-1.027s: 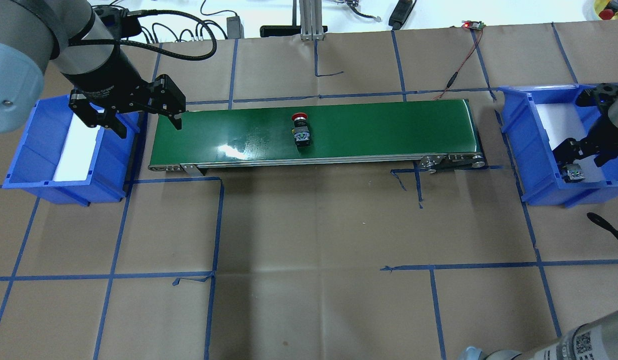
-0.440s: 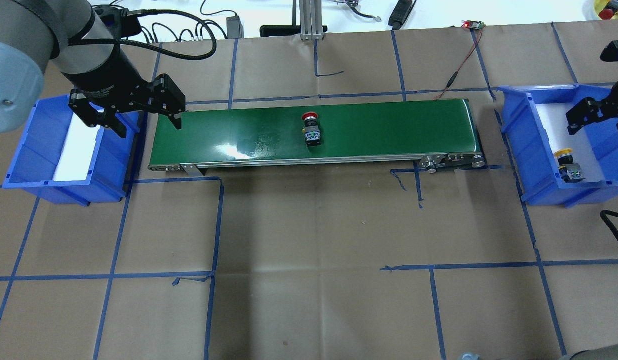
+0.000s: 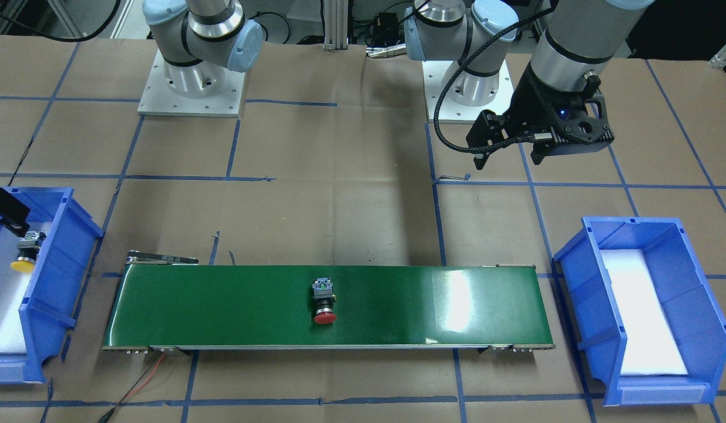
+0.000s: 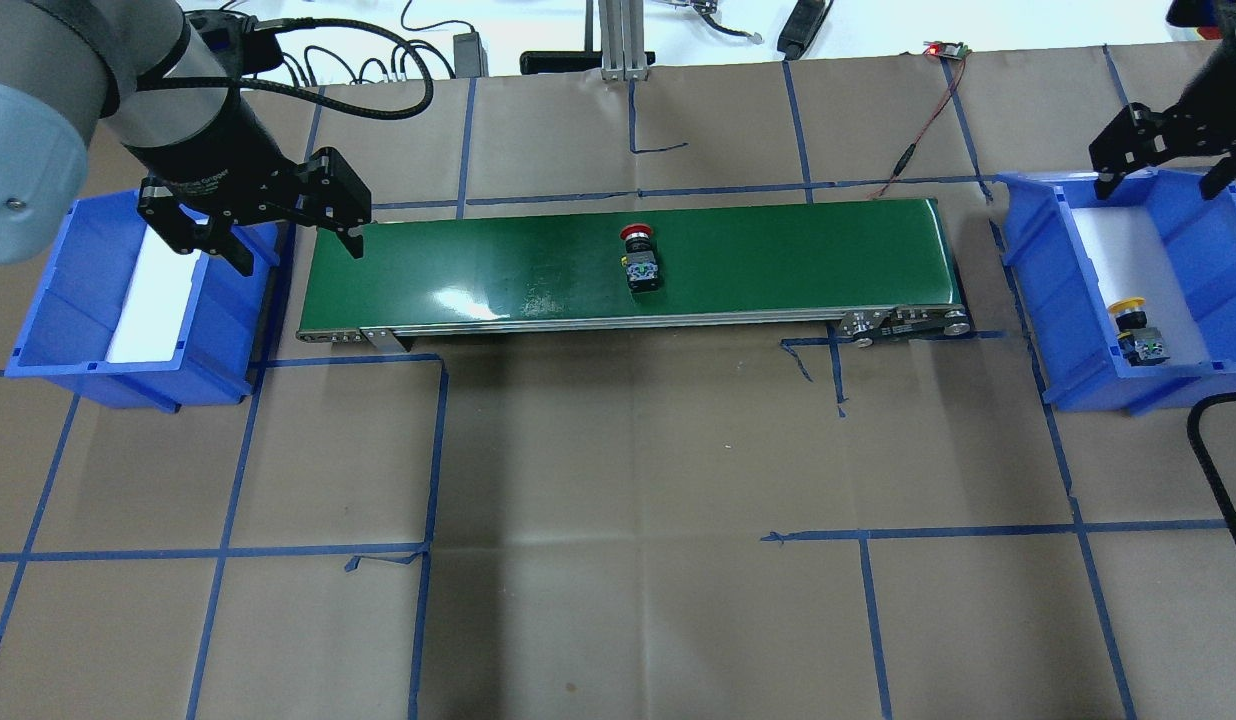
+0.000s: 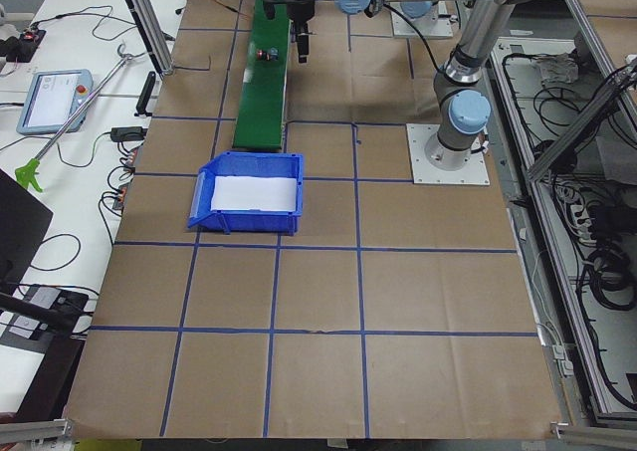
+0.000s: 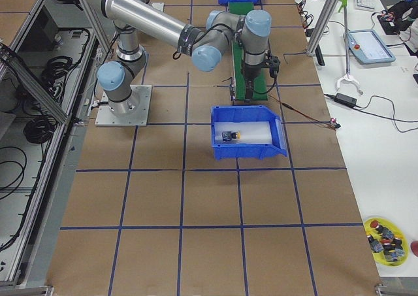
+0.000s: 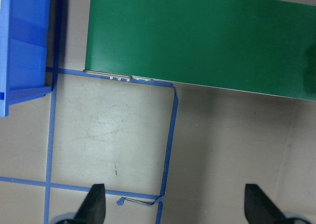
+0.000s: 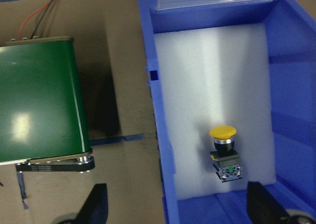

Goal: Transport two buttons from left to right
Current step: 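Release the yellow button in the bin and raise the right gripper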

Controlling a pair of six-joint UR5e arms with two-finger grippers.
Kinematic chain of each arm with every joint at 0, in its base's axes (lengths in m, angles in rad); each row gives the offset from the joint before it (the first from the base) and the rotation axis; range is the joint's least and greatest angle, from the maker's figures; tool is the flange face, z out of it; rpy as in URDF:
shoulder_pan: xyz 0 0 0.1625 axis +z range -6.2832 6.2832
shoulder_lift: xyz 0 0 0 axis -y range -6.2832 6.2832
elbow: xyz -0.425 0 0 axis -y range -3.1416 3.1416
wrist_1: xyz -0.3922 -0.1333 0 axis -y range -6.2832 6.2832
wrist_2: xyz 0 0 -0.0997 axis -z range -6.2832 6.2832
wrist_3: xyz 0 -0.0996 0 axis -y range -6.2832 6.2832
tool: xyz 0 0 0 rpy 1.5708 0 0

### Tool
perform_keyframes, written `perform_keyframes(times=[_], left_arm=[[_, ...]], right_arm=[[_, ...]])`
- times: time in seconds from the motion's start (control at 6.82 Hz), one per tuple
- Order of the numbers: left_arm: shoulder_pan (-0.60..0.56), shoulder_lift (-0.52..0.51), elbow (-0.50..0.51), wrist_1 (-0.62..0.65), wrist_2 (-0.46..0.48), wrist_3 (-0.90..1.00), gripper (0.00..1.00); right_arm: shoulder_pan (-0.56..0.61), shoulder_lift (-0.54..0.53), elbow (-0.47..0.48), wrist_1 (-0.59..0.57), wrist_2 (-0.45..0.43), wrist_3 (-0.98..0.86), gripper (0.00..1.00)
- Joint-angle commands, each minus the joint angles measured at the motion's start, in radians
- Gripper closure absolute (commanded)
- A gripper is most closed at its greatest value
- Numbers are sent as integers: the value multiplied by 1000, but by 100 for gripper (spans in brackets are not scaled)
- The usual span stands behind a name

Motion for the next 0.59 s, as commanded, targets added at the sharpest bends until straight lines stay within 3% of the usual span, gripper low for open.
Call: perform_keyframes(times=[0.0, 0.44], left_arm=[[0, -2, 0, 0, 0, -1, 0], [0, 0, 0, 0, 0, 0, 0]], right_arm=[[128, -2, -16, 5, 2, 60, 0], [252, -6, -18, 2, 2, 206, 0]])
